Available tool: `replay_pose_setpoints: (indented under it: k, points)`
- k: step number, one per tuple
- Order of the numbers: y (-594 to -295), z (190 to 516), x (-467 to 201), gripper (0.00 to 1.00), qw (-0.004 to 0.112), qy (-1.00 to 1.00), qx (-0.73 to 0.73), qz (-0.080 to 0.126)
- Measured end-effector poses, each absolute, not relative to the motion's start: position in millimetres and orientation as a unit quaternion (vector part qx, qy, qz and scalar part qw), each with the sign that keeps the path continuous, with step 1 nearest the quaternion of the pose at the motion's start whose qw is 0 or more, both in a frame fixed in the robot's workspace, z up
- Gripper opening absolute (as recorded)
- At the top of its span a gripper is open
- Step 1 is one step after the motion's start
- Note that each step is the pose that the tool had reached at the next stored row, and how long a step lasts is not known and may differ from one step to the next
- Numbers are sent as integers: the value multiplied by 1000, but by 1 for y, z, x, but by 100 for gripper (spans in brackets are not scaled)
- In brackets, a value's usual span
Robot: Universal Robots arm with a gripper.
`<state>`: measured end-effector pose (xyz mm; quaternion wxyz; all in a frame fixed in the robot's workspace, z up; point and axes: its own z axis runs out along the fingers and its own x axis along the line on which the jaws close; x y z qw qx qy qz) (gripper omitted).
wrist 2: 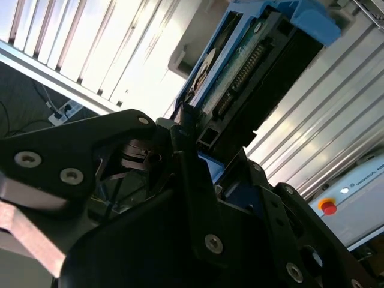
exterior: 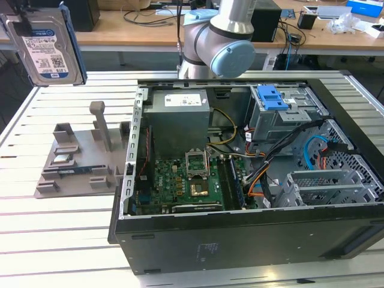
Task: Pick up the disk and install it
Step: 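Pick up the disk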
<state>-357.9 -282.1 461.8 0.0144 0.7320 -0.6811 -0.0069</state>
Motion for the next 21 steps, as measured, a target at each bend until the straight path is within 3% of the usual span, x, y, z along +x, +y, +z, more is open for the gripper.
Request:
replay_pose_setpoints:
  k: [21]
  points:
    - [-282, 527, -358, 37, 14, -681, 732, -7]
